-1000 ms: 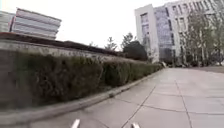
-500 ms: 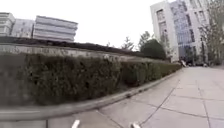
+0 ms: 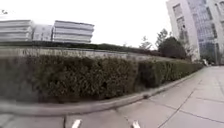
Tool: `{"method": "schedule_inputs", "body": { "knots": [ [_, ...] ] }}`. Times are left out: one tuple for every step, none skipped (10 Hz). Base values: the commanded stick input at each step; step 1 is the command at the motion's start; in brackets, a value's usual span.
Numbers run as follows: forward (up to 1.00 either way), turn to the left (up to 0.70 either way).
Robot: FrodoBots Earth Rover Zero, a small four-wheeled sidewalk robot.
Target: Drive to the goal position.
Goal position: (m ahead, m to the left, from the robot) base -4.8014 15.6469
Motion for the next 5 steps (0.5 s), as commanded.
{"method": "schedule_inputs", "body": {
  "knots": [
    [0.00,0.70],
    [0.00,0.70],
    [0.00,0.70],
    [0.00,0.70],
    [0.00,0.70]
  ]
}}
